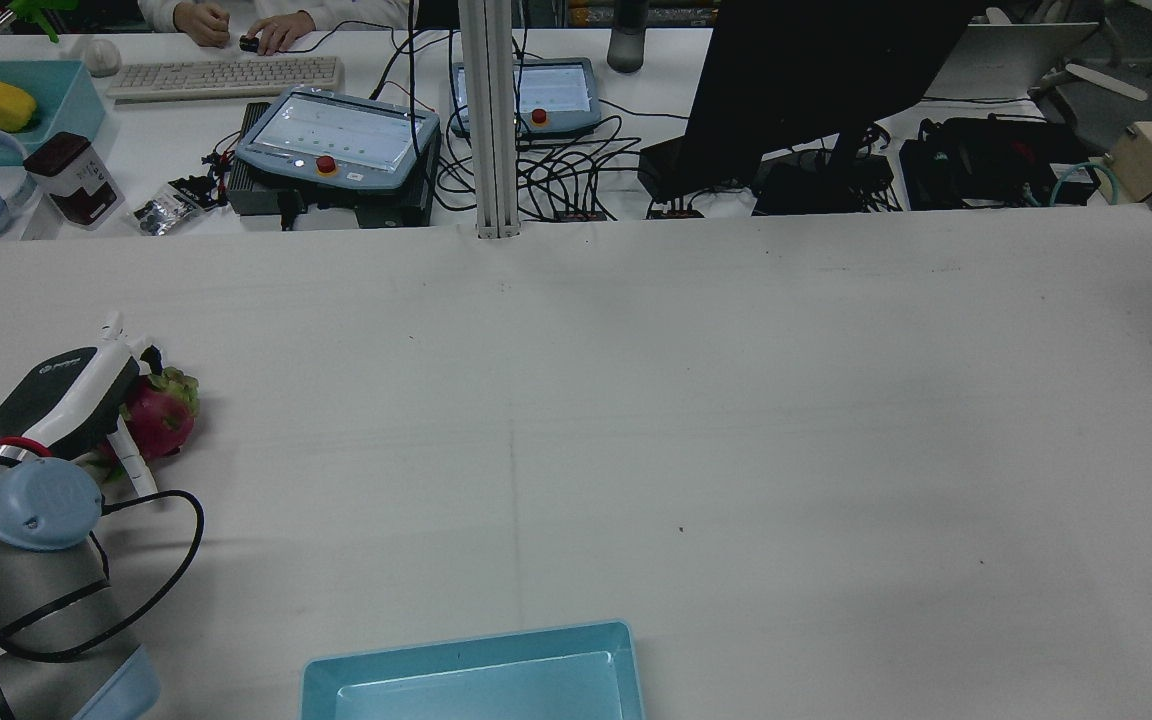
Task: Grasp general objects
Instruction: 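Close the left hand's fingers around the pink dragon fruit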
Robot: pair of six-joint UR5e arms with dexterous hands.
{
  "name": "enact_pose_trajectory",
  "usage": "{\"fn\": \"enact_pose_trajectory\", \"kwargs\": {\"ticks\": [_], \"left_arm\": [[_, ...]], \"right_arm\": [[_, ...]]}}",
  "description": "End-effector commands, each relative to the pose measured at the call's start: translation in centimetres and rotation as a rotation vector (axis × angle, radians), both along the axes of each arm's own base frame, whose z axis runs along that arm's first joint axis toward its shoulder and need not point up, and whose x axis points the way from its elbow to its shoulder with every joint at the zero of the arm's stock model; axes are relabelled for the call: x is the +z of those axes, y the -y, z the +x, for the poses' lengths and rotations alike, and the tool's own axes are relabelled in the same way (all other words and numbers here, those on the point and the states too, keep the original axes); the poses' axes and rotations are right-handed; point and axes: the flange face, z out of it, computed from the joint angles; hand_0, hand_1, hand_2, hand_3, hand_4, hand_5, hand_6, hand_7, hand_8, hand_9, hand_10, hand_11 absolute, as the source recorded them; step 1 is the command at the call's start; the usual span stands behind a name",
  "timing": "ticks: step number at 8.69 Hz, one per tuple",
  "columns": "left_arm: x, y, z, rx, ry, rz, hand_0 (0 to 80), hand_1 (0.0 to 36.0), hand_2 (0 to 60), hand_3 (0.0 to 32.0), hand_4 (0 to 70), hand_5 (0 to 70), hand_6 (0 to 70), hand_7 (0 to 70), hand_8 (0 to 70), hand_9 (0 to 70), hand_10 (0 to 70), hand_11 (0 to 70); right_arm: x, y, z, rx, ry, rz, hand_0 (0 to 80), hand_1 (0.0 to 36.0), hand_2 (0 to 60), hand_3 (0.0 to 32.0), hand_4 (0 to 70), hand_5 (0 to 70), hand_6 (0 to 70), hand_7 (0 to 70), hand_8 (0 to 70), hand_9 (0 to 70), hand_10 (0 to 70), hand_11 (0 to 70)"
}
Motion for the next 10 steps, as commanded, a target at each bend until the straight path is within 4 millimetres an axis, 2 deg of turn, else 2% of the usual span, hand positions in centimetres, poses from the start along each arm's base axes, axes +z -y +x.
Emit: {"fn": "enact_pose_trajectory", "kwargs": {"ticks": [1,2,3,4,5,6,7,8,9,10], "left_arm": [[-0.5,0.2,0.1,-0.013,0.005,0.001,54.9,30.7,55.6,0.0,7.4,70.0,29.7,36.0,13.5,15.5,19.4,30.7],[-0.8,0.2,-0.3,-0.031,0.012,0.001,54.7,32.3,60.0,0.0,9.6,70.0,33.0,39.1,17.3,20.2,21.0,32.9],[-0.9,0.2,-0.4,-0.040,0.015,0.002,54.4,32.7,60.0,0.0,10.6,70.0,34.1,40.4,18.7,22.1,21.7,33.9],[-1.2,0.1,-1.0,-0.080,0.028,0.008,51.5,33.5,60.0,0.0,17.0,70.0,41.4,49.8,27.7,35.6,26.8,41.0],[-1.8,0.1,-1.4,-0.108,0.031,0.018,53.3,27.0,60.0,0.0,23.6,70.0,48.6,56.4,36.0,46.0,34.4,50.3],[-2.1,0.0,-1.6,-0.116,0.022,0.021,48.6,10.4,31.8,0.0,39.2,70.0,69.0,69.9,52.7,65.1,56.1,70.0],[-2.1,0.0,-1.8,-0.127,0.011,0.019,46.3,7.0,40.2,0.0,45.4,70.0,70.0,70.0,62.8,70.0,70.0,70.0],[-2.9,-0.4,-2.4,-0.153,-0.009,0.019,43.7,5.3,47.9,0.0,47.3,70.0,70.0,70.0,67.1,70.0,70.0,70.0],[-5.3,-1.1,-3.0,-0.162,-0.034,0.036,33.9,4.1,60.0,0.0,51.6,70.0,70.0,70.0,70.0,70.0,70.0,70.0],[-8.1,-1.7,-3.8,-0.161,-0.085,0.069,29.7,6.3,60.0,0.0,53.5,70.0,70.0,70.0,70.0,70.0,70.0,70.0]], "right_arm": [[0.0,0.0,0.0,0.001,0.000,0.000,0.0,0.0,0.0,0.0,0.0,0.0,0.0,0.0,0.0,0.0,0.0,0.0],[0.0,0.0,0.0,0.001,-0.001,0.000,0.0,0.0,0.0,0.0,0.0,0.0,0.0,0.0,0.0,0.0,0.0,0.0],[0.0,0.0,0.0,-0.001,-0.001,0.000,0.0,0.0,0.0,0.0,0.0,0.0,0.0,0.0,0.0,0.0,0.0,0.0],[-0.1,0.0,0.0,-0.001,0.000,0.001,0.0,0.0,0.0,0.0,0.0,0.0,0.0,0.0,0.0,0.0,0.0,0.0],[0.0,0.0,0.0,0.001,0.000,0.000,0.0,0.0,0.0,0.0,0.0,0.0,0.0,0.0,0.0,0.0,0.0,0.0],[-0.1,0.0,0.0,-0.001,0.000,0.001,0.0,0.0,0.0,0.0,0.0,0.0,0.0,0.0,0.0,0.0,0.0,0.0],[0.0,0.0,0.0,0.001,0.000,0.000,0.0,0.0,0.0,0.0,0.0,0.0,0.0,0.0,0.0,0.0,0.0,0.0],[-0.1,0.0,0.0,-0.001,-0.001,0.002,0.0,0.0,0.0,0.0,0.0,0.0,0.0,0.0,0.0,0.0,0.0,0.0],[-0.1,0.0,0.0,-0.001,0.000,0.001,0.0,0.0,0.0,0.0,0.0,0.0,0.0,0.0,0.0,0.0,0.0,0.0],[-0.1,0.0,0.0,-0.001,0.000,0.001,0.0,0.0,0.0,0.0,0.0,0.0,0.0,0.0,0.0,0.0,0.0,0.0]]}}
